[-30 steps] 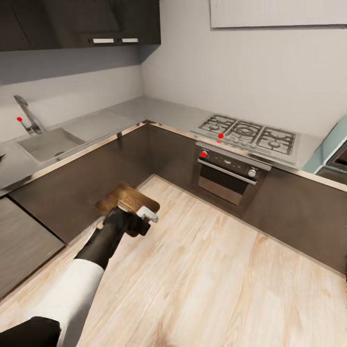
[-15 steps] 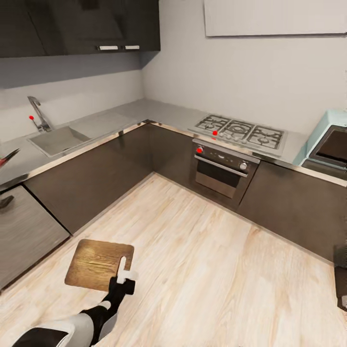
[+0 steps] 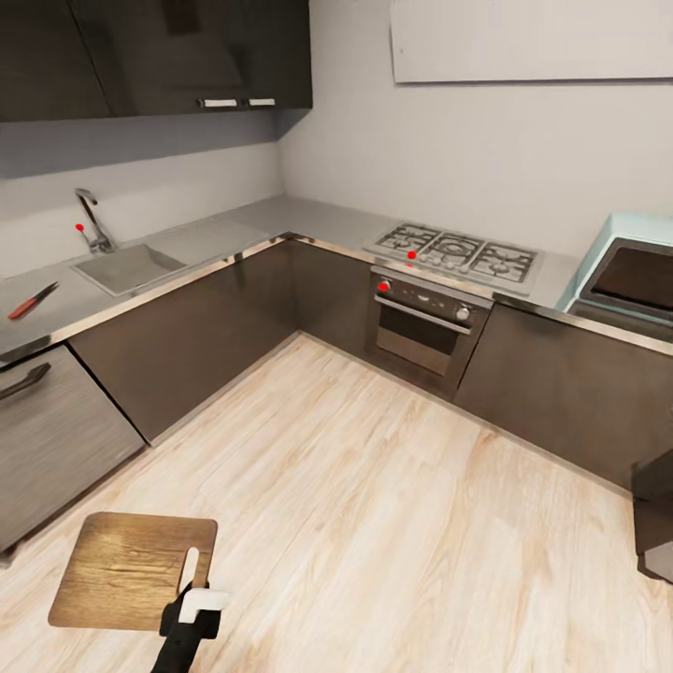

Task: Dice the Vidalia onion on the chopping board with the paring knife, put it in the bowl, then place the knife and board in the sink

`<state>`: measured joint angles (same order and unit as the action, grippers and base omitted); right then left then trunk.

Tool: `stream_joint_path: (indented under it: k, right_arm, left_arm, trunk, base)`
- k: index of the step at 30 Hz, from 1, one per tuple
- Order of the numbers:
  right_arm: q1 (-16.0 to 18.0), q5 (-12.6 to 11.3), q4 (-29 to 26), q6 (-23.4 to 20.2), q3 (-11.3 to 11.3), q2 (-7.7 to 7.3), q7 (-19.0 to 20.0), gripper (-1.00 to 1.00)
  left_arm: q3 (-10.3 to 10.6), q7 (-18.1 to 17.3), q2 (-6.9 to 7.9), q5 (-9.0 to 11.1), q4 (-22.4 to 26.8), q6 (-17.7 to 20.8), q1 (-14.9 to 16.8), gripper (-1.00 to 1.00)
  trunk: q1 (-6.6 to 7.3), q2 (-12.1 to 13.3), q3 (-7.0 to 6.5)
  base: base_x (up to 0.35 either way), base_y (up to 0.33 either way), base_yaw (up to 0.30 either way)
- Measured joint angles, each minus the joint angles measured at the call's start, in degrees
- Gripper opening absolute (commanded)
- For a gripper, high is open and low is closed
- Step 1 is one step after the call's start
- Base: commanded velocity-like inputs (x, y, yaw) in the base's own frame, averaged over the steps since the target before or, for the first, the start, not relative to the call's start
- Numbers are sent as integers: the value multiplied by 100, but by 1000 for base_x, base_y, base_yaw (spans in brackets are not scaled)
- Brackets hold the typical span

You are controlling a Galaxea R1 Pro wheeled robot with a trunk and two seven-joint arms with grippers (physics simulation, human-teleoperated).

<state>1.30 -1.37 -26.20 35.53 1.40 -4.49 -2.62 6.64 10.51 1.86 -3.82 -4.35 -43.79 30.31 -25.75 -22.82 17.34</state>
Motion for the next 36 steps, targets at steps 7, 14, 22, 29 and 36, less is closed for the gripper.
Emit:
stream_joint_path:
  k: [7,14,22,29,36]
  right_arm:
    - [-1,0,93,8,-1,2,3,100]
    - [-1,0,96,16,-8,2,8,100]
    - [0,0,191,28,-10,2,7,100]
    - [0,0,324,26,-12,19,3,100]
    - [0,0,325,27,-12,19,0,100]
  left_arm:
    - [4,9,14,7,1,-8,0,-100]
    - [1,9,10,7,0,-4,0,-100]
    - [5,13,0,7,0,1,0,-100]
    - [-6,17,0,12,2,1,-1,-100]
    - [3,17,0,7,2,1,-1,-100]
  trunk:
    - [0,0,-45]
    - [0,0,-107]
    - [0,0,-178]
    - [0,0,-233]
    - [0,0,-278]
  base:
    - [0,0,0]
    - [0,0,0]
    - [0,0,0]
    - [0,0,163]
    - [0,0,228]
